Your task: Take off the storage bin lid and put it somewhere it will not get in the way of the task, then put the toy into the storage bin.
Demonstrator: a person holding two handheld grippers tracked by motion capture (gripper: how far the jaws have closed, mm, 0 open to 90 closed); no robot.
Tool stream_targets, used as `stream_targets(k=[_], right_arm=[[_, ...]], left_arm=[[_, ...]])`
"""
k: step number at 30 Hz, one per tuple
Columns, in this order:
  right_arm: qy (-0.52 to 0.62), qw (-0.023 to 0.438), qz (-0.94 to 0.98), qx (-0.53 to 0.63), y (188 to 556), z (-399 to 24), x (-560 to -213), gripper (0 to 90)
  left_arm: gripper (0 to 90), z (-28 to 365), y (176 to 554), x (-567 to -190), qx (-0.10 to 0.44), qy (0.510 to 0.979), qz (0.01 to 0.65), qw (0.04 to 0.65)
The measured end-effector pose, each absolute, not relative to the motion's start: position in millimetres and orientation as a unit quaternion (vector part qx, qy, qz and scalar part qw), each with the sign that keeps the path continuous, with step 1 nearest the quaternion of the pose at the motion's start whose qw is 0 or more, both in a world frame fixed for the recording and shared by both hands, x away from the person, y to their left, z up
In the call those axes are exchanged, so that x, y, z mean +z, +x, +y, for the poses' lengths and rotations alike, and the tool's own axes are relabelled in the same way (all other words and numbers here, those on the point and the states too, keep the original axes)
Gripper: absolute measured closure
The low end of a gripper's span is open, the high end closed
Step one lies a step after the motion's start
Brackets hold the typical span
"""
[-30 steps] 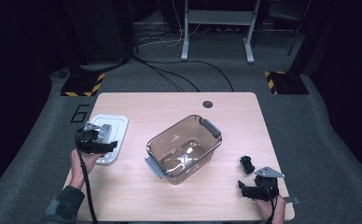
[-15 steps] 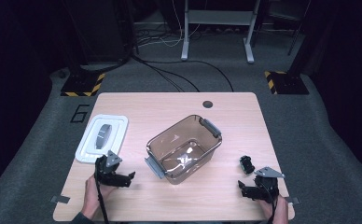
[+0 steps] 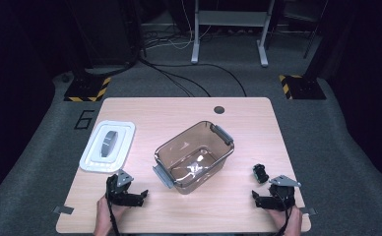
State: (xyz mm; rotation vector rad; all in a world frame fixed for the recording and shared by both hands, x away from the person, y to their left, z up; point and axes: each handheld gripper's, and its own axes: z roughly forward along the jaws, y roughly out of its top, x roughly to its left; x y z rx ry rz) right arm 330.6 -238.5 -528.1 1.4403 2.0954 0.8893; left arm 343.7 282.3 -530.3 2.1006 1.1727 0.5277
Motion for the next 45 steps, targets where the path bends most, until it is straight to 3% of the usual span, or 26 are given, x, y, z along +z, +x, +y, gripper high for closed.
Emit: stream_targets(k=[26, 39, 45], right_arm=[[0.516, 0.206, 0.769, 0.317, 350, -237, -505, 9.4], [0.521, 0.193, 0.776, 0.299, 374, -237, -502, 14.9], [0.517, 0.184, 0.783, 0.293, 382, -238, -506, 21.8]], left_arm=[[0.2, 282, 343, -531, 0.189, 0.807, 0.447, 0.337], [0.2, 281, 343, -531, 0.19, 0.804, 0.449, 0.341], [0.2, 281, 343, -531, 0.19, 0.804, 0.449, 0.341]])
